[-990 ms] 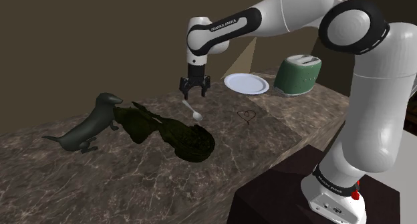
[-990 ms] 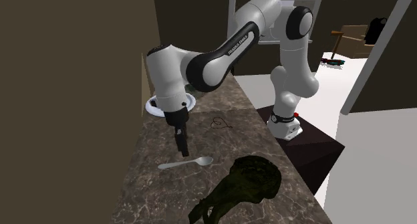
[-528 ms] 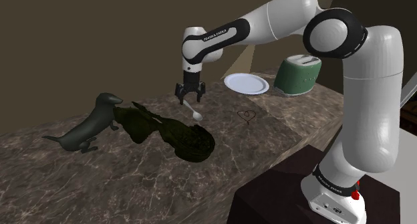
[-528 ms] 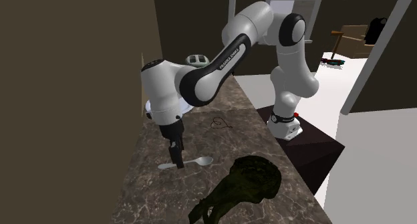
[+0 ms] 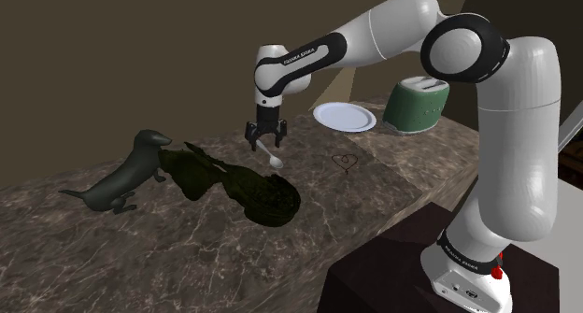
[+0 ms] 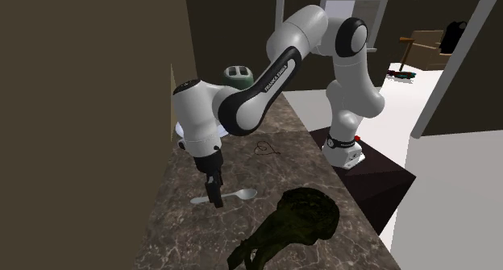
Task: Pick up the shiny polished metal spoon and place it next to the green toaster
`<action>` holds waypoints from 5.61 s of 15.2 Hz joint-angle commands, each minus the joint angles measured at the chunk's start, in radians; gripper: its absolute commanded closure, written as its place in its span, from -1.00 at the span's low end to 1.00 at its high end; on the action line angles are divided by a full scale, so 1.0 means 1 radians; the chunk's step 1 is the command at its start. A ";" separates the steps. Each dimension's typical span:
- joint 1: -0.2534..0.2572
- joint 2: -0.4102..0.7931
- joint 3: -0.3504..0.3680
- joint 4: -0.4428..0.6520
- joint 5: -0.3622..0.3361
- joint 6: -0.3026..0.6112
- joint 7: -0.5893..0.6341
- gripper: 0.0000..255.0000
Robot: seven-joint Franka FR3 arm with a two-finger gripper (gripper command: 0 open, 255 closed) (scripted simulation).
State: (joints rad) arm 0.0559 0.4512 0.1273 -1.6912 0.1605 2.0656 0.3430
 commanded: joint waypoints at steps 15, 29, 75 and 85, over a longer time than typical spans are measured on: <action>-0.001 -0.018 0.000 0.015 0.000 -0.032 0.005 1.00; -0.004 -0.078 0.001 0.117 -0.004 -0.192 0.030 1.00; -0.129 -0.442 -0.064 0.095 0.020 -0.563 -0.098 1.00; -0.218 -0.694 -0.172 -0.177 -0.013 -0.575 -0.293 1.00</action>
State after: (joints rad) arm -0.1522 -0.2175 -0.0314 -1.8431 0.1533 1.4946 0.0725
